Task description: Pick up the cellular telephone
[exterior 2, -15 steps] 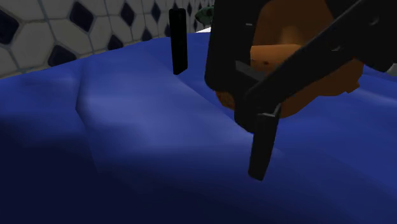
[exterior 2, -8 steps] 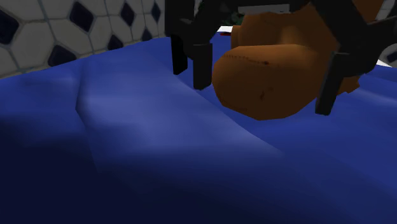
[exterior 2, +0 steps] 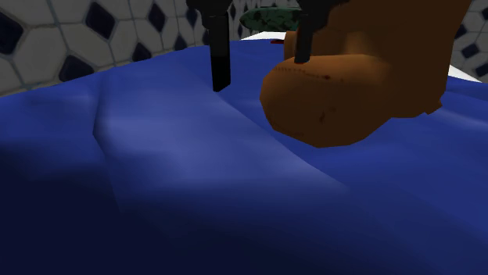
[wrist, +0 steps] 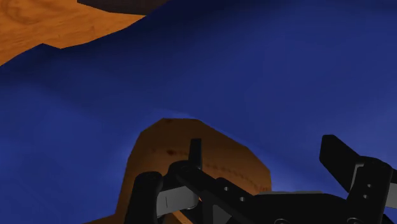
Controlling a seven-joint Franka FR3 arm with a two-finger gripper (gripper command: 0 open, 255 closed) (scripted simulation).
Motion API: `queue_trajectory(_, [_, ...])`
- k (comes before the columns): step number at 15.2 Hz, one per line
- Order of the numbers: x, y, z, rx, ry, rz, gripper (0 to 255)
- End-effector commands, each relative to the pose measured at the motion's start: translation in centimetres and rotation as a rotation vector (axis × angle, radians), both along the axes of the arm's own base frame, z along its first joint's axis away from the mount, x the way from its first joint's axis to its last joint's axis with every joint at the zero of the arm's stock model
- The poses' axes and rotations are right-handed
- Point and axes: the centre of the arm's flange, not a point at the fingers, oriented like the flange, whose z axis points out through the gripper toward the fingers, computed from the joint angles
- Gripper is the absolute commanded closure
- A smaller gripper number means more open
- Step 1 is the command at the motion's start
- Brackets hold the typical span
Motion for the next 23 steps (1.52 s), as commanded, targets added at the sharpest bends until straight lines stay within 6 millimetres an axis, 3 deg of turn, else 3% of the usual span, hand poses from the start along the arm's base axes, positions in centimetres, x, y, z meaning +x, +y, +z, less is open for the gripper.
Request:
queue_trajectory(1, [1.1,2.3,0.5,0.007,-0.007,0.001,0])
queue_trajectory(15, [9.6,17.1,4.5,0.046,-0.055,0.01,0])
queue_trajectory(23, [9.7,17.4,0.6,0.046,-0.056,0.01,0])
